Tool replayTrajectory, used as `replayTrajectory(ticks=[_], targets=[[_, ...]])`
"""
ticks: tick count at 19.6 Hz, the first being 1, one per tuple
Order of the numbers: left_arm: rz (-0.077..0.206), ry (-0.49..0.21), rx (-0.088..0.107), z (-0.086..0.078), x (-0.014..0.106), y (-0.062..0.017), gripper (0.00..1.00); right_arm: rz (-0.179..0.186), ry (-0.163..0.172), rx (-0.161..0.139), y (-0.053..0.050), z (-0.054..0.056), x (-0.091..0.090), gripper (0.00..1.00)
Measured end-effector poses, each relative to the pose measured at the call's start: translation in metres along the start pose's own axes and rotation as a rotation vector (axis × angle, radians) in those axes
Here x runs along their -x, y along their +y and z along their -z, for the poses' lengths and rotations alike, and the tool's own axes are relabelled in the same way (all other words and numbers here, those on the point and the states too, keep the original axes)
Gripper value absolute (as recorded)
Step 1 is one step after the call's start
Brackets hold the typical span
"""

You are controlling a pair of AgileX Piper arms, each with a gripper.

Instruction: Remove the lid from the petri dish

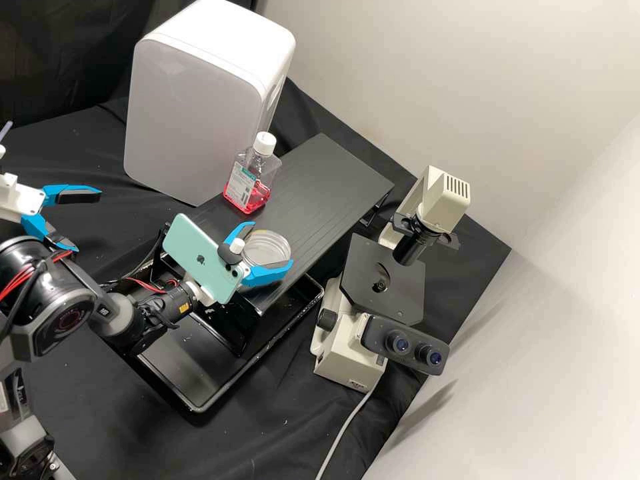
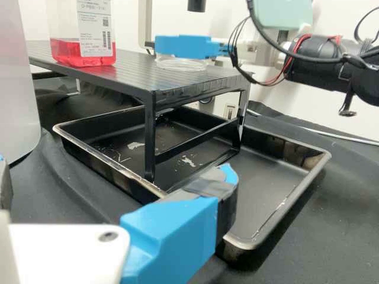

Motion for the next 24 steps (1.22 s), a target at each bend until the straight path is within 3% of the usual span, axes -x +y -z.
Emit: replayTrajectory(ticks=[3, 11, 13, 15, 19, 24], targets=[[0.003, 0.001, 0.001, 0.000, 0.000, -0.0006, 1.00, -0.023, 0.020, -0.002, 0.005, 0.004, 0.003, 0.00], [0.003, 0.001, 0.000, 0.000, 0.000, -0.0006, 1.00, -0.030, 0.044, -0.008, 0.006, 0.012, 0.009, 0.00], [0.004, -0.002, 0.000, 0.000, 0.000, -0.0008, 1.00, -0.008, 0.067, -0.011, -0.001, 0.018, 0.010, 0.00], [0.005, -0.004, -0.001, -0.001, 0.000, -0.0009, 1.00, 0.006, 0.092, 0.004, -0.004, 0.025, 0.011, 0.00], [0.005, -0.004, -0.024, -0.001, 0.000, -0.0009, 1.00, 0.042, 0.149, 0.031, -0.014, 0.039, 0.015, 0.00], [0.005, -0.004, -0.024, -0.001, 0.000, -0.0009, 1.00, 0.084, 0.188, 0.031, -0.025, 0.049, 0.018, 0.00]])
